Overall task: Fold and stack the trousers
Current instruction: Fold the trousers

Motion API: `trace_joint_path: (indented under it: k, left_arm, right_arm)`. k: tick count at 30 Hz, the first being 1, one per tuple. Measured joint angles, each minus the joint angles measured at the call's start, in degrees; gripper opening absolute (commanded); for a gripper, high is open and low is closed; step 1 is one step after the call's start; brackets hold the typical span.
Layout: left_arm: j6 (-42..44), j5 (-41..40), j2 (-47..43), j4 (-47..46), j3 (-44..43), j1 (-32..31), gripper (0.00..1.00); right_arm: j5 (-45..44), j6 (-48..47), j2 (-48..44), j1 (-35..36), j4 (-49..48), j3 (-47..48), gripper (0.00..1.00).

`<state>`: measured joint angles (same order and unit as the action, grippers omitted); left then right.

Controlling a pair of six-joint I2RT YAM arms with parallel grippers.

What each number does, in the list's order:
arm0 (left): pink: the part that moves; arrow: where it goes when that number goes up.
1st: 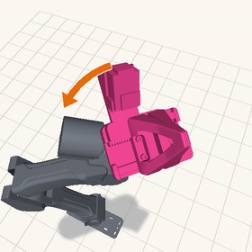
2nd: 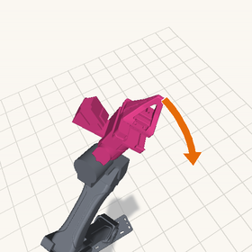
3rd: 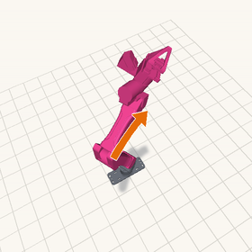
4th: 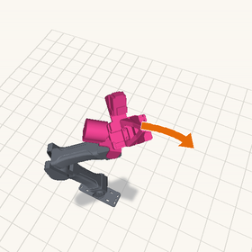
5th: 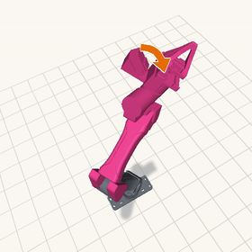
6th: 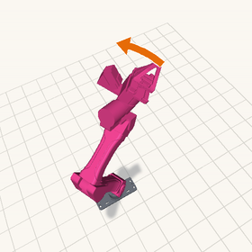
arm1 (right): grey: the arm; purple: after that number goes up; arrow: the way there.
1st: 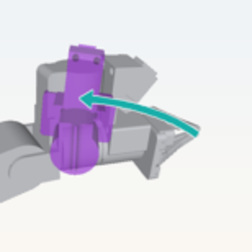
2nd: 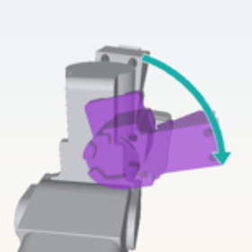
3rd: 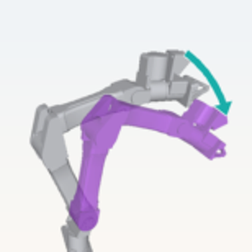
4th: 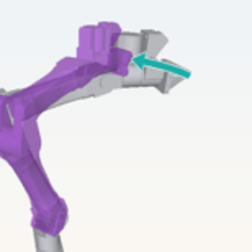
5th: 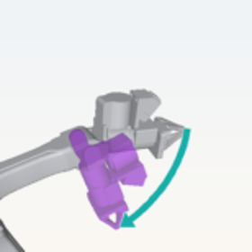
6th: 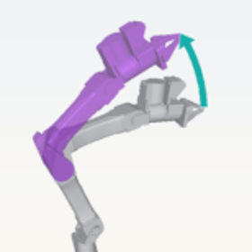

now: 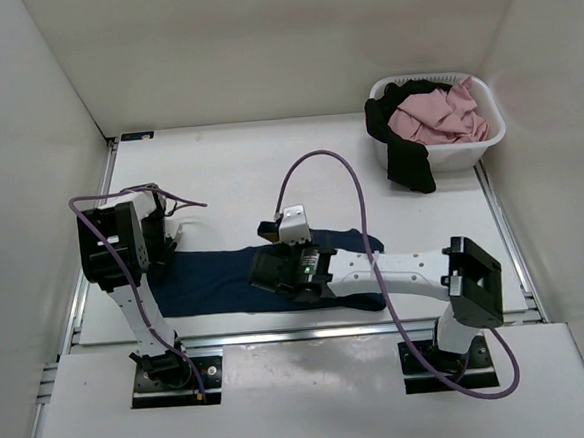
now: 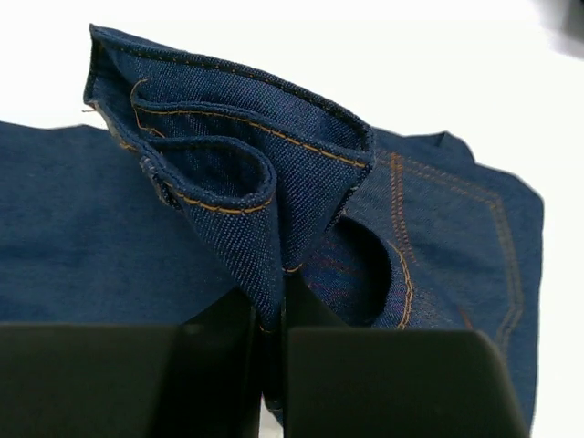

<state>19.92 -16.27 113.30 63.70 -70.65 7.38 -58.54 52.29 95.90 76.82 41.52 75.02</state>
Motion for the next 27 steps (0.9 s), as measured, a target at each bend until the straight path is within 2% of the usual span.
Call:
trace_joint_path:
  k: [6,7,10,11,14,16,19,21,23,24,27]
  left_arm:
    - [-0.35,-0.50,0.00,0.07,0.09,-0.44,0.52]
    - [-0.37,-0.59,0.00,0.11,0.13,-0.48,0.52]
    - [-0.46,-0.87,0.00,0.11,0.33,-0.48,0.52]
    - [-0.48,-0.94,0.00,0.13,0.42,-0.48,0.52]
    - [-0.50,-1.03,0.00,0.17,0.50,-0.48,0.53]
    - [-0.50,-1.14,0.00,0.15,0.50,-0.48,0.53]
    - [-0.50,-1.11,-0.09,0.15,0.55,-0.48,0.53]
    - [-0.50,-1.11,-0.26,0.11,0.74,-0.46,0.53]
    - [-0.52,-1.07,-0.50,0.09,0.96,-0.24,0.53]
    - [-0.52,-1.03,-0.63,-0.04,1.09,-0.17,0.53]
    - [-0.50,-0.81,-1.36,-0.50,1.73,-0.04,0.53]
  right_arm:
    - [-1.60,2.91,9.66,2.29,1.84,3.13,0.00]
    - [-1.31,2.54,11.56,2.54,1.57,4.26,0.07]
    - [1.16,-0.83,14.82,2.82,-1.33,5.84,0.44]
    - [2.73,-2.67,15.08,2.86,-2.67,5.88,0.51]
    - [8.17,-9.77,15.02,2.99,-5.11,7.08,0.69]
    - [11.56,-13.97,14.21,3.15,-6.10,8.50,0.71]
    - [15.43,-18.88,9.35,3.87,-6.60,10.62,0.70]
    - [16.26,-20.26,3.52,4.22,-7.23,10.84,0.59]
    - [16.31,-19.52,-3.02,4.02,-8.44,9.40,0.41]
    - [16.37,-18.93,-5.88,3.19,-8.96,8.33,0.23]
    - [18.73,-16.76,-9.38,-2.84,-12.11,3.34,0.00]
